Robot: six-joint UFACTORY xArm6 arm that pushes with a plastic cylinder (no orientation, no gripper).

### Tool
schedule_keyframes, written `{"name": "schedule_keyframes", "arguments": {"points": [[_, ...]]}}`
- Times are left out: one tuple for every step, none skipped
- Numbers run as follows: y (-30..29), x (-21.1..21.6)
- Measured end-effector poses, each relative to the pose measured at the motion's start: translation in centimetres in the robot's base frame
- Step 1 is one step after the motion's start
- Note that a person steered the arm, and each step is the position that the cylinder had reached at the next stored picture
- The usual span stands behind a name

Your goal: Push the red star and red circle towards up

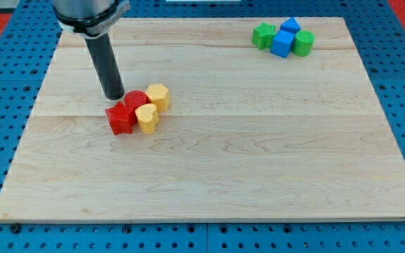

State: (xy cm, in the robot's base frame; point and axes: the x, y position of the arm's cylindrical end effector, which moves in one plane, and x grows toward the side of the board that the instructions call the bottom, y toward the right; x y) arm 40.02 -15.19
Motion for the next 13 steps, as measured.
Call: {"name": "schedule_keyframes", "arguments": {"points": [[3.6,-2.3],[6.4,-3.3],[9.7,-3.3],[12.2,-3.3],[13.8,-0.9],[13.4,4.3],[11.7,7.6],[7.6,9.6],[2.4,11.2],[-0.7,9.9],[1.2,7.8],[1.7,5.9],[1.8,4.3]]}}
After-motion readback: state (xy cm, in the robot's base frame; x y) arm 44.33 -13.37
